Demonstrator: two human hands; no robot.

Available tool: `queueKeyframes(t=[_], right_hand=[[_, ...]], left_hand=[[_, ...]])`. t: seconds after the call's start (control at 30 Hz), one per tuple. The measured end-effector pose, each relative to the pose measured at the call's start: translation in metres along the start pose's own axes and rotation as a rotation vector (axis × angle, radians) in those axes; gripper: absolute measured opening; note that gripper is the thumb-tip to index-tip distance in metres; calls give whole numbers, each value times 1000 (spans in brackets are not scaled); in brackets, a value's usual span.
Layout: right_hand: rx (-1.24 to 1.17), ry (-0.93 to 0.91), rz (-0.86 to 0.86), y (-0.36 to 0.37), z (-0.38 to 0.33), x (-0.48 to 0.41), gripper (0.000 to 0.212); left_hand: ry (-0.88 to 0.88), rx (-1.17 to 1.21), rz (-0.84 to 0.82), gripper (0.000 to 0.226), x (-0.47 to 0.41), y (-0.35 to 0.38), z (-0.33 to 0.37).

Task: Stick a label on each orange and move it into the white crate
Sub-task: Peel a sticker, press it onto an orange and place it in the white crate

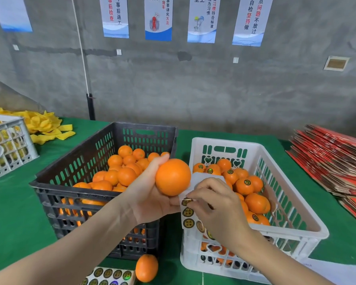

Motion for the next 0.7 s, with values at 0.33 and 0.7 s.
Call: queueKeyframes(t=[0.33, 0.7], right_hand=[[-216, 248, -170, -1, 1, -8, 11], [-279, 138, -481, -18, 2, -36, 122]], left_hand=[[57, -85, 104, 86, 0, 23, 2], [134, -356, 22, 75, -1, 22, -3]])
Point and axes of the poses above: each hand's wrist, its own x-axis away from the middle knuckle, its own y-axis out of the palm, z = x × y, the point moved 2 cm from there along -x, towards the middle knuckle, and after that the axes turned 9 degrees about y, right-handed, at the moved point
